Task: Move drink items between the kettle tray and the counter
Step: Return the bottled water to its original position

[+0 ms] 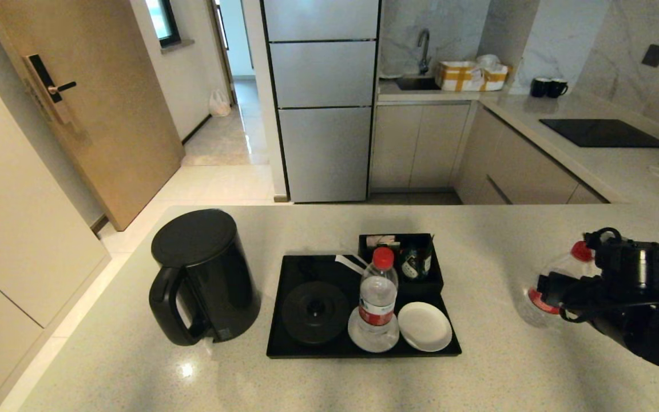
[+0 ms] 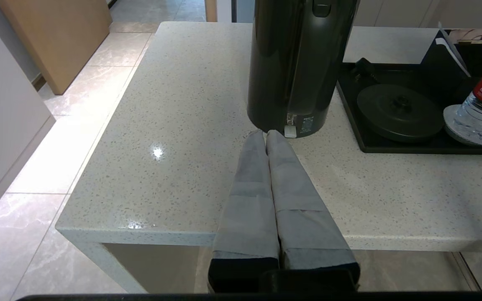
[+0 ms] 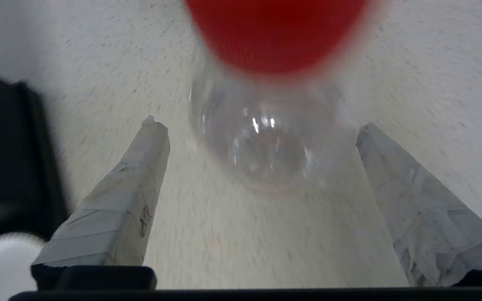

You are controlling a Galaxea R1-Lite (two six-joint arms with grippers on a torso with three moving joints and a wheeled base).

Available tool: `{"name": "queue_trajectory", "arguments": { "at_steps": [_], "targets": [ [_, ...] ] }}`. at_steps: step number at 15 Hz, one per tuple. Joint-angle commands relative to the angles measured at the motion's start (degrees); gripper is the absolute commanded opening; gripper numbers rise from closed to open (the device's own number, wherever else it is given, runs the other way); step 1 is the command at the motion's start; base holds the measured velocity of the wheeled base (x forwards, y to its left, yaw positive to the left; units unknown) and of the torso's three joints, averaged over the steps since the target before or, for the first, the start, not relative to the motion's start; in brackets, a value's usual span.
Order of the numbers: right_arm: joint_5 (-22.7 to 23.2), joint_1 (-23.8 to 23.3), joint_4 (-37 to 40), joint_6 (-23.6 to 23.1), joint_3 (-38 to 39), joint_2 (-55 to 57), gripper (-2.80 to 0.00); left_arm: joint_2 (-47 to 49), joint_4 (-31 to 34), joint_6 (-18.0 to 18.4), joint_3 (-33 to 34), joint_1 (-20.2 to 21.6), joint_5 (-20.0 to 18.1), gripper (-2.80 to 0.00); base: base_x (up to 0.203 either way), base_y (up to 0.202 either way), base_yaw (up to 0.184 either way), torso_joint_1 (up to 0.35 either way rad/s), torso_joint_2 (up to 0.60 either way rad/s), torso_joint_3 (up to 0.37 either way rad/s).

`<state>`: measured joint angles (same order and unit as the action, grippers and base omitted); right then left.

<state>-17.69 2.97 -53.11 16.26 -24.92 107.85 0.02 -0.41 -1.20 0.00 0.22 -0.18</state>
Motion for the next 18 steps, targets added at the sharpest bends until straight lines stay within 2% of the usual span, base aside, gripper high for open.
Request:
{"name": "queue_trajectory", "arguments": {
  "at_steps": [1,5,9,10,18],
  "targets": [
    [0.00,-0.31,-0.32,0.09,-2.56,4.48,0.00,-0.02,-0.02,-0.03,0.09,0.04,0.01,-2.80,0.000,0.000,0.000,0.000,0.00,0.000],
    [0.08,-3.10,-0.04,-0.71,-7.38,8.11,0.00,0.06,-0.02,-0.03,0.09,0.04,0.01,-2.80,0.000,0.000,0.000,0.000,0.00,0.000],
    [0.37,-5.44,0.91,-0.97,-8.66,8.34,0.00,0.06,-0.02,-0.03,0.09,0.04,0.01,-2.80,0.000,0.000,0.000,0.000,0.00,0.000],
    [0.37,-5.52,1.17,-0.97,-8.75,8.34,-2.80,0.06,-0.02,-0.03,0.09,0.04,0.01,-2.80,0.000,0.000,0.000,0.000,0.00,0.000],
    [1.25,-5.22,3.43,-0.81,-7.68,4.02,-2.80,0.06,-0.02,-0.03,0.09,0.04,0.01,-2.80,0.000,0.000,0.000,0.000,0.00,0.000]
  ]
}}
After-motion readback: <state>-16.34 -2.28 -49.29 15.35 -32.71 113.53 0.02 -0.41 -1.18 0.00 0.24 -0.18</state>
